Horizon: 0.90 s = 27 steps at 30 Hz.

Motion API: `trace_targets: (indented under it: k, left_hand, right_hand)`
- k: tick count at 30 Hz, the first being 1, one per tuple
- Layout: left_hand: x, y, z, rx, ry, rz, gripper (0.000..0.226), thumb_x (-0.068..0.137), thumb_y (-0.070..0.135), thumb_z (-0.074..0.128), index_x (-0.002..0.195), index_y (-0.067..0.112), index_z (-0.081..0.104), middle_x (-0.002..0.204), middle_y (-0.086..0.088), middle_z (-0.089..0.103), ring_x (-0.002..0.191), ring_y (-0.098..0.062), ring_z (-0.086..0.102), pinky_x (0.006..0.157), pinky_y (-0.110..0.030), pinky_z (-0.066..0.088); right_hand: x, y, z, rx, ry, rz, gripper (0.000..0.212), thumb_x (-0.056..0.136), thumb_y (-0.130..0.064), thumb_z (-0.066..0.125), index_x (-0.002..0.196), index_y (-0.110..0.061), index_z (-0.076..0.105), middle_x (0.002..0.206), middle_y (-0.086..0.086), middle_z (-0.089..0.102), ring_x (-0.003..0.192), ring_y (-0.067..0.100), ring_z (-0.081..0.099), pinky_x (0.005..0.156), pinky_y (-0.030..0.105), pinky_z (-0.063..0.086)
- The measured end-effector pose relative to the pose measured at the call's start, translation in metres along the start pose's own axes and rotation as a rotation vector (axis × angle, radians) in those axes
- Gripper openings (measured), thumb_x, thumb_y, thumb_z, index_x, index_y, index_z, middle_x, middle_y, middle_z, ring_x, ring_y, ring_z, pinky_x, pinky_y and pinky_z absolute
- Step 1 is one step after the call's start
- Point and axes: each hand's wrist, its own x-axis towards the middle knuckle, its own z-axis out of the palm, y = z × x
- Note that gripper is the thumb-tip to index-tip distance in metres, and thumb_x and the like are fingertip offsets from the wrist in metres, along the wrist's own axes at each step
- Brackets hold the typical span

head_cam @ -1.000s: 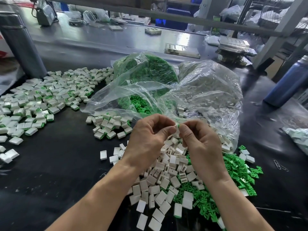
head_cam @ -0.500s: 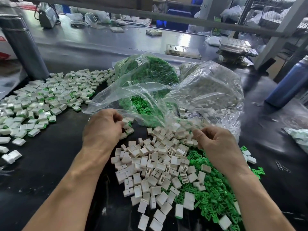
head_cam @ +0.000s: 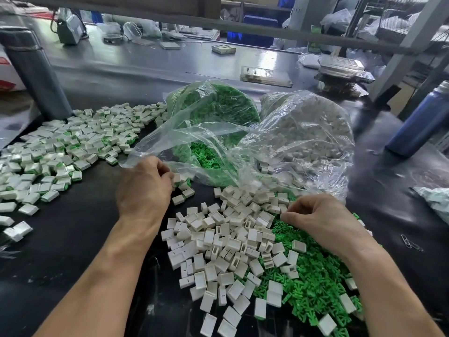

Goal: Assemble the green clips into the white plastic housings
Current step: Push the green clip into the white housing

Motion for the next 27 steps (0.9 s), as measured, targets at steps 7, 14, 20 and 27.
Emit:
trace_targets:
  k: [7,14,20,27]
  left_hand:
    - [-0.015,0.014,0.001,-0.088,-0.059,0.195,0.007,0.095,0.029,0.074,0.096,0.023,0.07,0.082,0.011,0.069,0.071,-0.007,0.065,0.066,-0.029,0.058]
    - [-0.039,0.036,0.01,-0.105,-0.446,0.275,0.006,0.093,0.038,0.073,0.095,0.035,0.068,0.088,0.02,0.067,0.078,0.004,0.065,0.084,-0.027,0.061]
    - [-0.039,0.041,0.006,0.006,-0.521,0.175,0.019,0.084,0.041,0.082,0.093,0.035,0.066,0.094,0.018,0.062,0.089,-0.002,0.062,0.088,-0.027,0.055]
    - [-0.039,0.038,0.007,-0.078,-0.511,0.125,0.017,0.093,0.023,0.076,0.094,0.037,0.068,0.095,0.019,0.067,0.088,0.002,0.062,0.085,-0.023,0.054]
  right_hand:
    - [-0.001,-0.003,0.005,-0.035,-0.026,0.037,0.02,0.079,-0.043,0.089,0.081,-0.028,0.075,0.073,-0.009,0.074,0.074,0.012,0.07,0.061,0.025,0.05]
    - [-0.002,-0.005,0.009,-0.083,-0.027,0.035,0.015,0.083,-0.04,0.086,0.082,-0.03,0.075,0.079,-0.011,0.073,0.076,0.007,0.068,0.061,0.022,0.047]
    - [-0.002,-0.006,0.009,-0.082,-0.011,0.014,0.015,0.086,-0.038,0.084,0.084,-0.03,0.072,0.08,-0.011,0.072,0.076,0.006,0.066,0.059,0.021,0.044]
    - [-0.001,-0.005,0.009,0.085,0.119,-0.107,0.017,0.088,-0.044,0.08,0.084,-0.031,0.07,0.078,-0.01,0.07,0.073,0.008,0.067,0.062,0.024,0.047]
